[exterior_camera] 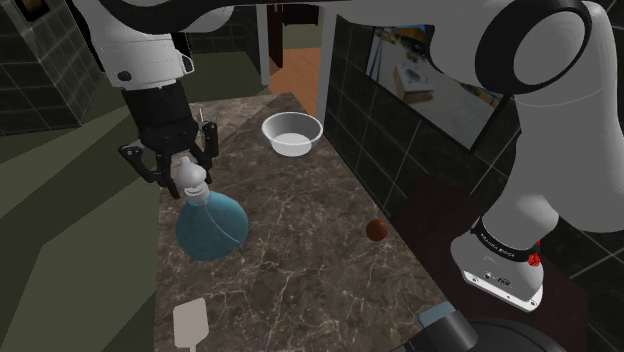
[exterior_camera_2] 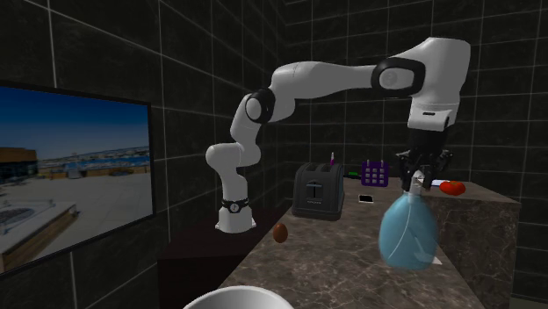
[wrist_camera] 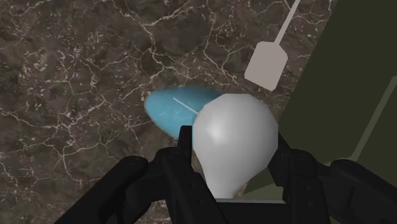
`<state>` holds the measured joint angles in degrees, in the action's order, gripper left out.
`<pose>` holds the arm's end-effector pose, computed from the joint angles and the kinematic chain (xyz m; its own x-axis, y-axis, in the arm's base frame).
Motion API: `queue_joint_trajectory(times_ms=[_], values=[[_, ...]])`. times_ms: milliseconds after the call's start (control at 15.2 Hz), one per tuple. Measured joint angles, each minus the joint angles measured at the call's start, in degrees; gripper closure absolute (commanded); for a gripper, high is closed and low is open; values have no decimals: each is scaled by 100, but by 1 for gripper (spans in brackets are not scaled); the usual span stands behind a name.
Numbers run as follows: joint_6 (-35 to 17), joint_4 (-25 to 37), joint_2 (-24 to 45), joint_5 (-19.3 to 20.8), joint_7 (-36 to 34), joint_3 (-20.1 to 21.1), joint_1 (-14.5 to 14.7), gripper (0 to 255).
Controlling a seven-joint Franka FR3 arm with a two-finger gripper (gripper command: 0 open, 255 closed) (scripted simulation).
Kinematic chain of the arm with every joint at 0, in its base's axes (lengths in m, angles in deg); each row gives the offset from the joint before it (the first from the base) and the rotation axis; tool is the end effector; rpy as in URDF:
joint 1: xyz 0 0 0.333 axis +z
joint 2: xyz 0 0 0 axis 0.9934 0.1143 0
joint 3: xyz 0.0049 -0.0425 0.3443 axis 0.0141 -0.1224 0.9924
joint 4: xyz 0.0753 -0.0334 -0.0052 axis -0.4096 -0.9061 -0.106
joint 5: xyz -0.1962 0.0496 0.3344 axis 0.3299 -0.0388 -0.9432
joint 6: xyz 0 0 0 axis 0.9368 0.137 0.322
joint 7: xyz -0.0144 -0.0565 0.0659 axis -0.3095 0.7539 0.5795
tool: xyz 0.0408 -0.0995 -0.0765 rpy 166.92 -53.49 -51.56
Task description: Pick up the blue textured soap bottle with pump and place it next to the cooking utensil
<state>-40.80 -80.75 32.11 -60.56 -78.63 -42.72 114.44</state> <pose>0.5380 0.5011 0.4494 0.9622 -0.0118 -0.2721 -0.0295 -0.9977 -0.0609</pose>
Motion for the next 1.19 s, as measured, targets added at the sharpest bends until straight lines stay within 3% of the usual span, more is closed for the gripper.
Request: queue_joint_trajectory(times_ms=[594,660,1056,1188], values=[[-259,-325,-63,-11,43,-3,-35,255],[-258,-323,-62,-11,43,-3,-35,0],[-258,-319,-63,-11,43,-3,-35,0],[34,114,72,13,17,-9,0,0]])
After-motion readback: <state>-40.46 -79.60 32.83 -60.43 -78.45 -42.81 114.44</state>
